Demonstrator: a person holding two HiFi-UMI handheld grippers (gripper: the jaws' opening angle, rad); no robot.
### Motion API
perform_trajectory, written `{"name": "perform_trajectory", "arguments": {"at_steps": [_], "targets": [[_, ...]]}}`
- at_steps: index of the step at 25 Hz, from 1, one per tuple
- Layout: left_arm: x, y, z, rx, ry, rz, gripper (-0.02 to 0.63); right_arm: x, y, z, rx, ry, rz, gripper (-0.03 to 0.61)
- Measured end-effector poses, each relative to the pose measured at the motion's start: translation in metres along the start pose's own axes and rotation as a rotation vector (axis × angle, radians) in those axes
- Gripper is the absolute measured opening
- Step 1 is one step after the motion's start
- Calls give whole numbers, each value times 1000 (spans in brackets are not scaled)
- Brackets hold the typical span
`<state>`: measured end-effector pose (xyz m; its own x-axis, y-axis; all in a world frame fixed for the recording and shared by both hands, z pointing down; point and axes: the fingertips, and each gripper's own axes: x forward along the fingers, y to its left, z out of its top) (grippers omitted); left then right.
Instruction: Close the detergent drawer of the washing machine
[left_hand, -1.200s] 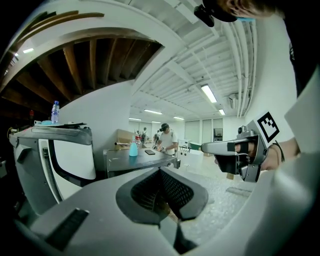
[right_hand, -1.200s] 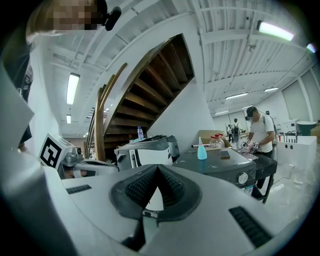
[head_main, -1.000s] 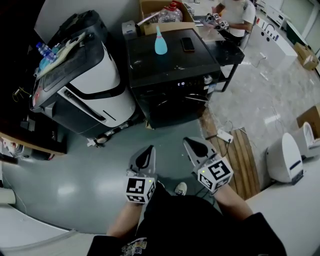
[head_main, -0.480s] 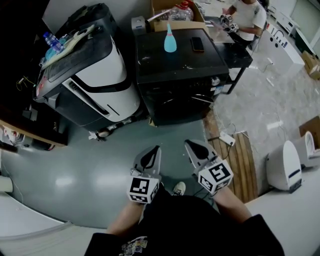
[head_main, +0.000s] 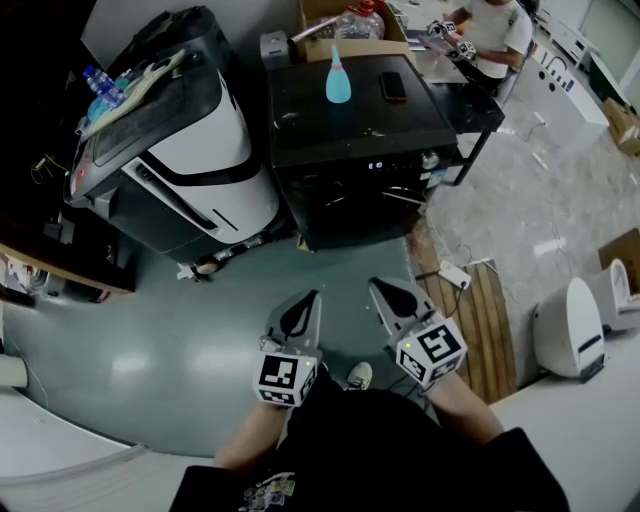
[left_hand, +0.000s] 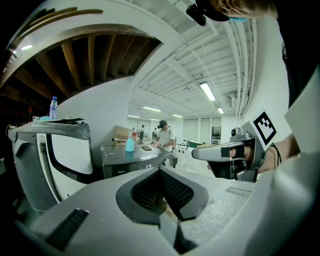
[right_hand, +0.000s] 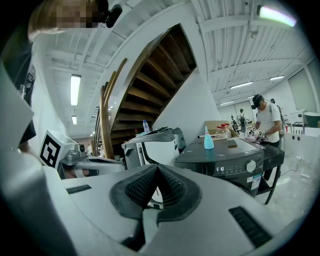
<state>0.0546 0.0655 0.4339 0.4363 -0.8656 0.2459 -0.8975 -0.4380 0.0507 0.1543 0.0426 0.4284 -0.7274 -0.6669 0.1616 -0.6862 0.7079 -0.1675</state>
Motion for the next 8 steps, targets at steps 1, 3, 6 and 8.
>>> {"name": "perform_trajectory", "arguments": {"at_steps": [1, 3, 6, 8], "targets": [[0, 1, 1, 2, -6, 0, 3, 0, 0, 0, -1, -1, 0, -3], [0, 1, 0, -3, 6, -1, 3, 1, 0, 0, -2, -3, -1, -3], [-2, 0, 0, -7, 18, -1, 3, 0, 1, 0, -2, -1, -2, -3], [-2, 1, 4, 2, -3, 1, 3, 0, 2, 1, -4, -2, 0, -3]]}}
